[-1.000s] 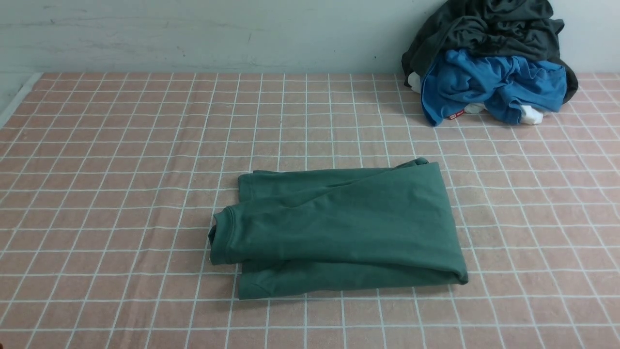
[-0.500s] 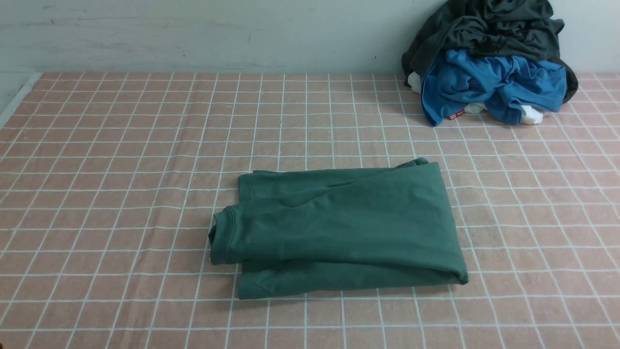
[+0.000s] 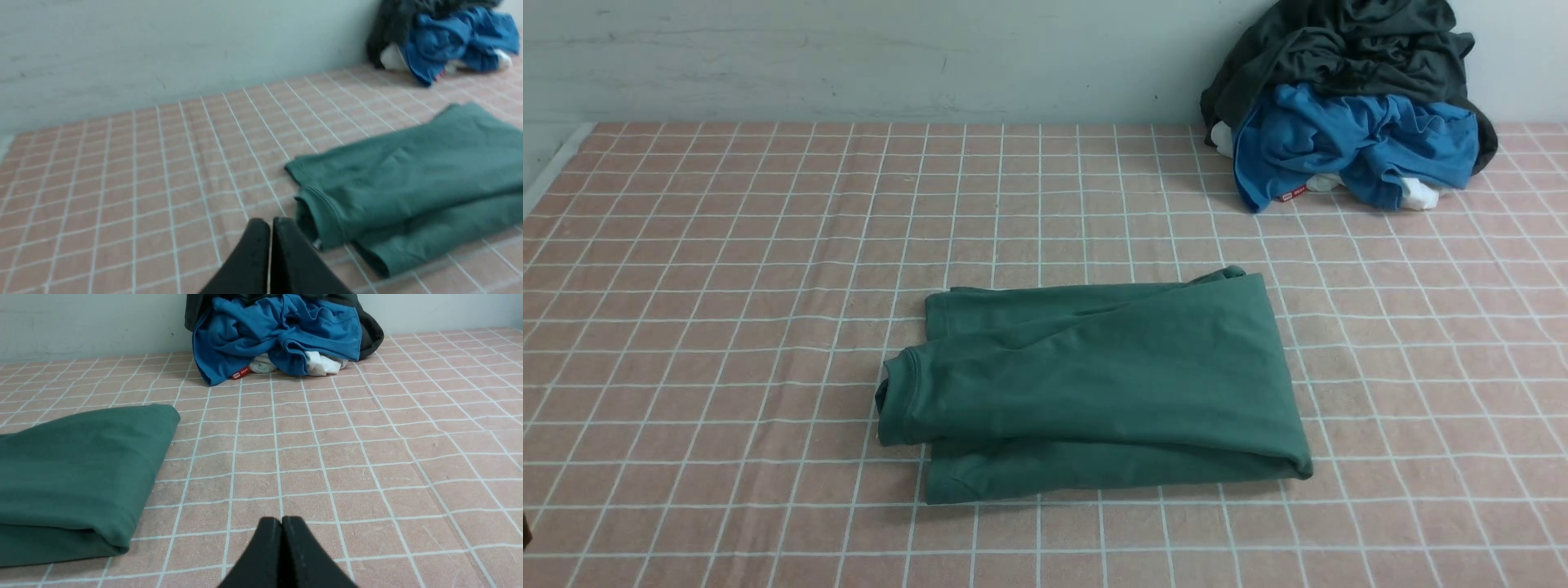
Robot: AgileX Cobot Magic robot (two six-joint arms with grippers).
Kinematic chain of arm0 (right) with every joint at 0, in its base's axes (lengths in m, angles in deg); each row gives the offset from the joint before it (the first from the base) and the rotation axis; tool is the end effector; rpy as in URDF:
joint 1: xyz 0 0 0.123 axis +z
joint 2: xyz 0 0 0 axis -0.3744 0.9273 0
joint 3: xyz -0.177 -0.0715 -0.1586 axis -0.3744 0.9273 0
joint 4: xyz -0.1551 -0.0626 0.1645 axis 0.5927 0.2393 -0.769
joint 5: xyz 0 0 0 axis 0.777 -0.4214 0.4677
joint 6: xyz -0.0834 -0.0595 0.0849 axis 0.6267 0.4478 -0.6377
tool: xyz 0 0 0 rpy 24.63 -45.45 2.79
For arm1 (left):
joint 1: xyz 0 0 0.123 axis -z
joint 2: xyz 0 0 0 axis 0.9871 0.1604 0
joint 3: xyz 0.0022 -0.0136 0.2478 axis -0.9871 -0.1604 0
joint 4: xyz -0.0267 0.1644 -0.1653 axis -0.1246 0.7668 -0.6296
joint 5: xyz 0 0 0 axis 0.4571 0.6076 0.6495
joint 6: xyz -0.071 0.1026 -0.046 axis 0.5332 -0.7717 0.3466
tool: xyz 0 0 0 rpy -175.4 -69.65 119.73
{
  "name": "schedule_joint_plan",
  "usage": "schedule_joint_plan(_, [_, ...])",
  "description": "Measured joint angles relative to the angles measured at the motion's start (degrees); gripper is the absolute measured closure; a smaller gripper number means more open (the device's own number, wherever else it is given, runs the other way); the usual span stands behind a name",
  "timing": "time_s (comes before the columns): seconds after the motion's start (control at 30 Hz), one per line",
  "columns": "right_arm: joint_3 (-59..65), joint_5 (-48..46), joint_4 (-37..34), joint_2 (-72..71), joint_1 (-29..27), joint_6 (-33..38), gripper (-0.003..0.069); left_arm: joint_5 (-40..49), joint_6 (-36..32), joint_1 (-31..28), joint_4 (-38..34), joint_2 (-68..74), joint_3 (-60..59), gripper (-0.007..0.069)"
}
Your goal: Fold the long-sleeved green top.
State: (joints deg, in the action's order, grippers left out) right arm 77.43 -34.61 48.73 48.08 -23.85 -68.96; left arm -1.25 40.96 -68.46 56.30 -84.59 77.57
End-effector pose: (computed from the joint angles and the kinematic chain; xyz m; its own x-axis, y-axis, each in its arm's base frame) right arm 0.1132 -0.0051 0.1627 -0.2688 0.1423 -0.9526 0.0790 0.9889 0.1254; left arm 0.0936 -0.0209 0.2516 -0.0919 0.0949 -0.9912 0.2237 0.9720 0.0723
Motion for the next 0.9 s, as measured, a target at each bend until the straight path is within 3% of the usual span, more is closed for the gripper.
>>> schedule_joint_plan(0.1, [0.0,0.0,0.0,0.0,0.0,0.0,0.0673,-7.74,0.0,-5.67,0.0,-0.33,-5.26,0.0628])
schedule_joint_plan(0.3, [0.0,0.0,0.02,0.0,0.0,0.0,0.0673,-12.69,0.0,-12.38,-1.82,-0.33,-15.82,0.0628])
schedule_joint_plan(0.5, [0.0,-0.06,0.06,0.0,0.0,0.0,0.0673,-8.2,0.0,-12.36,-1.96,-0.33,-17.5,0.0628])
schedule_joint_plan(0.9, [0.0,-0.06,0.06,0.0,0.0,0.0,0.0673,-7.83,-0.35,-12.36,-1.55,-0.33,-17.4,0.0628])
